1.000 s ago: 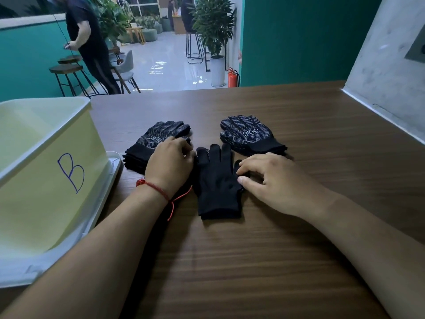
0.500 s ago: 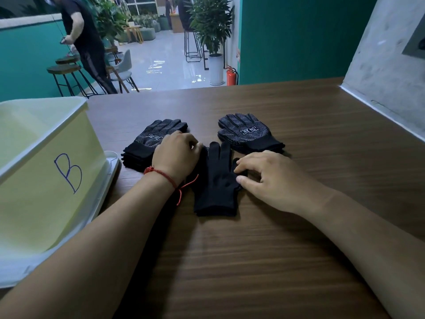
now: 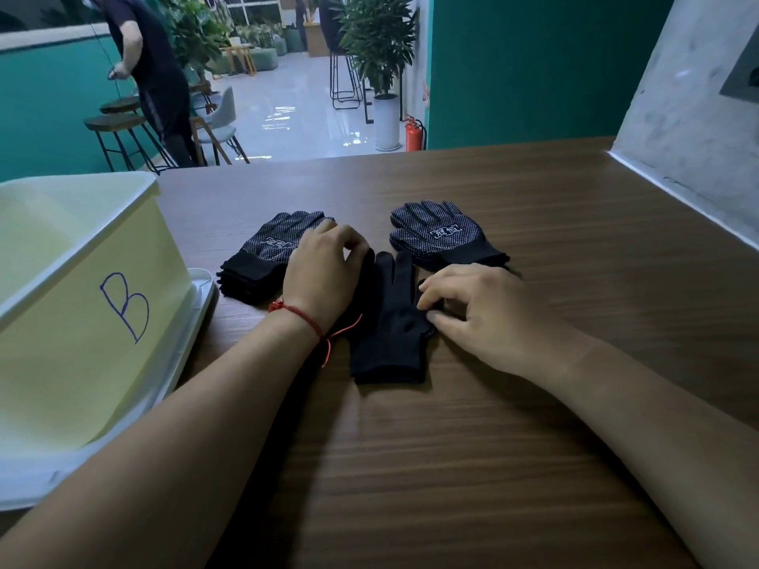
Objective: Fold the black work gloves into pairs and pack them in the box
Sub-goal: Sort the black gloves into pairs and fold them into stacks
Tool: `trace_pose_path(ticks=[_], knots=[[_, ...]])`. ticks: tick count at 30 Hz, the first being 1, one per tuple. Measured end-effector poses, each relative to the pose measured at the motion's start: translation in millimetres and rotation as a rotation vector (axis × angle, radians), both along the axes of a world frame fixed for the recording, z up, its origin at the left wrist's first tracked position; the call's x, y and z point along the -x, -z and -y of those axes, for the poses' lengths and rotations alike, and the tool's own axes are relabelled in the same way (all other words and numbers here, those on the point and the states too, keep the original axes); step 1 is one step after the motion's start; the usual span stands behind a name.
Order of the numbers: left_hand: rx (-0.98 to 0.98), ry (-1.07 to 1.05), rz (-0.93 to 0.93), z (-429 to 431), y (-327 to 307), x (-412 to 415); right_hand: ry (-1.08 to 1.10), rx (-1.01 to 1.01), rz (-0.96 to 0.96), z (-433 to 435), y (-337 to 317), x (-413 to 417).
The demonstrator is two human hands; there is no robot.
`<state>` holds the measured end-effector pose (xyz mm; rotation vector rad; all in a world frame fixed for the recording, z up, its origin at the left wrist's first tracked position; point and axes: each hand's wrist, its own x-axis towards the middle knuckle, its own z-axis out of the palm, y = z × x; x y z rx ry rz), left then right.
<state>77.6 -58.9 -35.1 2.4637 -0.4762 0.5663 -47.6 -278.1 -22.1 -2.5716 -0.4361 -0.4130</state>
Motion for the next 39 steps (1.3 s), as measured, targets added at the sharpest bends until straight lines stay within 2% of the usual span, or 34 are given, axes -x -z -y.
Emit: trace_pose_path(ticks=[5,11,14,16,20,25,28,31,33,39], knots=[[0.177,-0.007,0.021,0,-6,2,-0.259,0.06,-0.06,1,-6,7],[0.108,-0.018,-0.073,3,-4,0,-0.3,0.051,-0.07,3,-5,6],[0.291,0.011,-0.137,-11,-9,12,-0.308,0.047,-0.091,6,-8,6],[0.34,0.041,-0.119,-26,-11,23,-0.313,0.067,-0.107,7,-9,6],[0.192,0.152,-0.134,-50,-11,60,-0.335,0.103,-0.1,8,-11,4],[0.035,0.463,-0.225,-62,-19,91,-0.325,0.125,-0.082,8,-10,3],[-0.098,0.619,-0.169,-54,-26,101,-0.299,0.109,-0.085,8,-7,2],[-0.26,0.679,-0.059,-43,-21,102,-0.286,0.115,-0.083,6,-8,2],[-0.238,0.705,-0.034,-38,-16,100,-0.285,0.118,-0.08,6,-6,1],[0.016,0.7,-0.212,-41,-14,99,-0.282,0.036,-0.041,3,0,0]])
